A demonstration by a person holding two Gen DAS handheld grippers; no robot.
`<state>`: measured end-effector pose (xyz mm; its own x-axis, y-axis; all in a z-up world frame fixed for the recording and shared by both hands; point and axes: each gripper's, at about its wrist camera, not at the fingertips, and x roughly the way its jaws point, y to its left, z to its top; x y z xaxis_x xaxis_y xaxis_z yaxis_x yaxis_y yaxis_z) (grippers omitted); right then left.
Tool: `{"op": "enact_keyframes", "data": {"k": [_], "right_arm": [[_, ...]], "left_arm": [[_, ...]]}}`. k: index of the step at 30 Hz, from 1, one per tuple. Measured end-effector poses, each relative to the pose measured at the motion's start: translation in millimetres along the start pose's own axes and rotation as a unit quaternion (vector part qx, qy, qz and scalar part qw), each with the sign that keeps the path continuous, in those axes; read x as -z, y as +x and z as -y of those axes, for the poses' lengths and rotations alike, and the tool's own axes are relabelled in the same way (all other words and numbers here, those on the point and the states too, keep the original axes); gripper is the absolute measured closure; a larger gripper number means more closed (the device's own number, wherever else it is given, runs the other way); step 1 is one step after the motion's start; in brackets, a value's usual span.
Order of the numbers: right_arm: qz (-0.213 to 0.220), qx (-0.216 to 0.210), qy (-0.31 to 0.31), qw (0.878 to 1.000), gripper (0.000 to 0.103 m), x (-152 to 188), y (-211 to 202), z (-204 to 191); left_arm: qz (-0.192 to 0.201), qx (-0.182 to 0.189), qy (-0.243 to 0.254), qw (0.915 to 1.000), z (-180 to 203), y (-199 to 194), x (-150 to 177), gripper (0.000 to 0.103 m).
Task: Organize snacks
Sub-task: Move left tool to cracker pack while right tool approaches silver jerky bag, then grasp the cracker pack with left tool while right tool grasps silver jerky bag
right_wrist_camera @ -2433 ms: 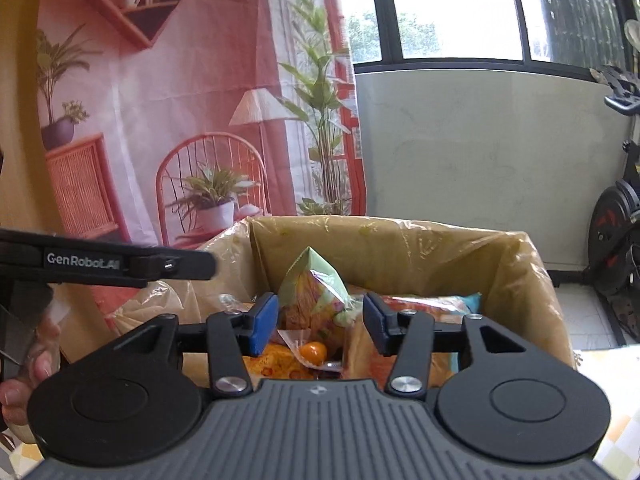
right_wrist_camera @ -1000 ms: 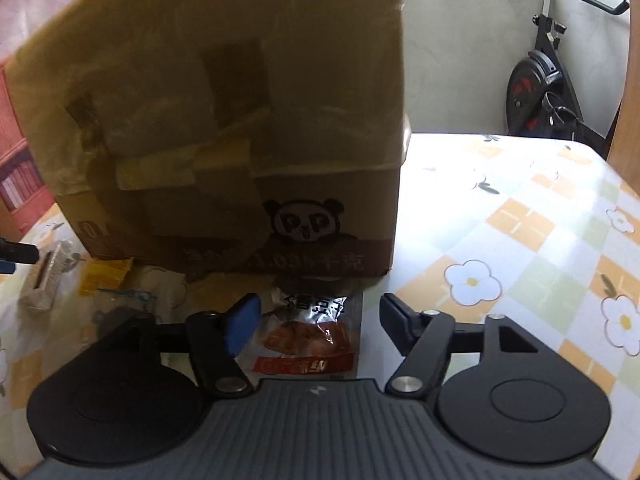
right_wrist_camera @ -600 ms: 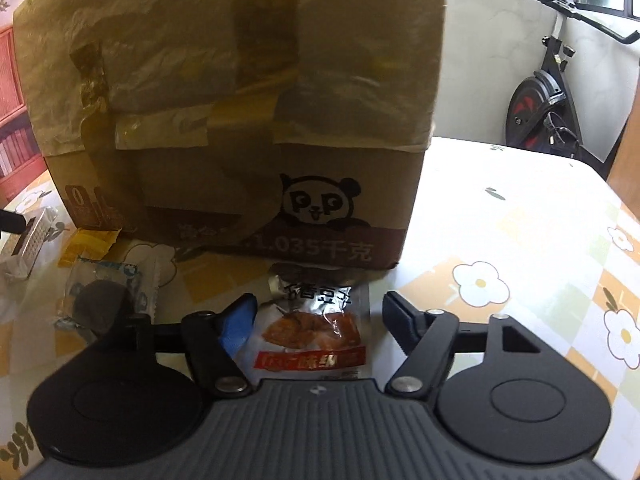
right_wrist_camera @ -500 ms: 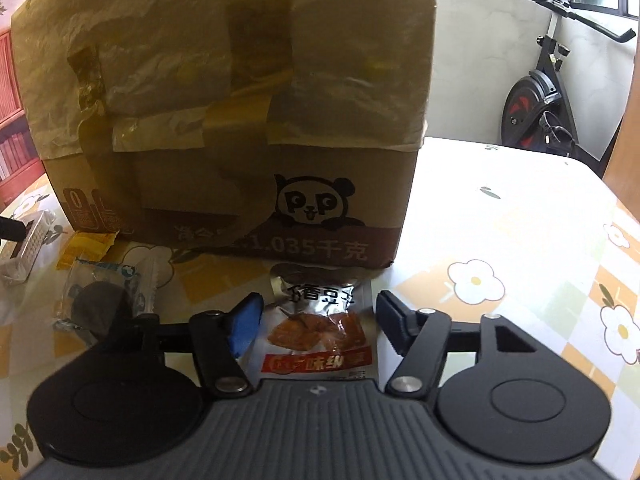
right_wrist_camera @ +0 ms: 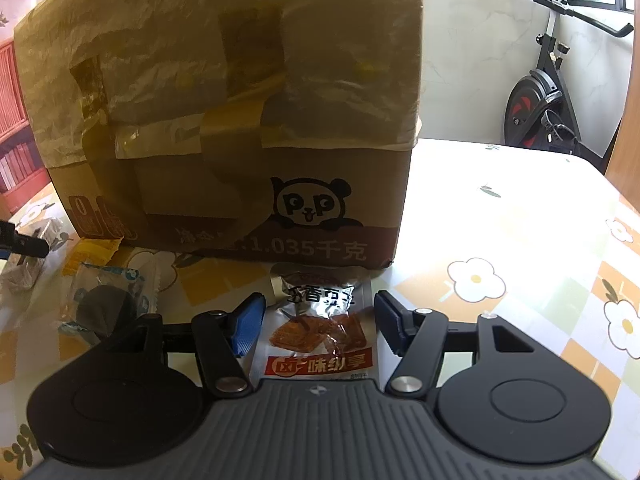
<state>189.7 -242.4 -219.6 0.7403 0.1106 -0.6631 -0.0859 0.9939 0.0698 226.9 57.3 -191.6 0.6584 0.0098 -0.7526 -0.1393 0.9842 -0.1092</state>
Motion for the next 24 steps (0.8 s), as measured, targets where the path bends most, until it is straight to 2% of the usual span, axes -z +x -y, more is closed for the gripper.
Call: {"op": "enact_keyframes", "data": {"k": [4,8,13,24], "right_arm": [[0.002,-0.012,0.006,1.000,0.041,0,-2,3],[0.011,-0.021,0.009,1.000,0.044,0,-7,5],[0.018,-0.023,0.007,1.000,0.046,1,-14,5],[0.004,-0.002,-0.018,1.000,0.042,-5,-19,-2]], "left_arm": [[0.011,-0.004,-0.008,0.9999,-1,-15,7,0.048],[0.021,0.012,-0.023,0.9994,-1,-33,13,0.048],[0.042,0.029,-0.009,0.9987,8,-51,21,0.048],[0.064,0.059,0.011,0.9961,16,-65,26,0.048]]}}
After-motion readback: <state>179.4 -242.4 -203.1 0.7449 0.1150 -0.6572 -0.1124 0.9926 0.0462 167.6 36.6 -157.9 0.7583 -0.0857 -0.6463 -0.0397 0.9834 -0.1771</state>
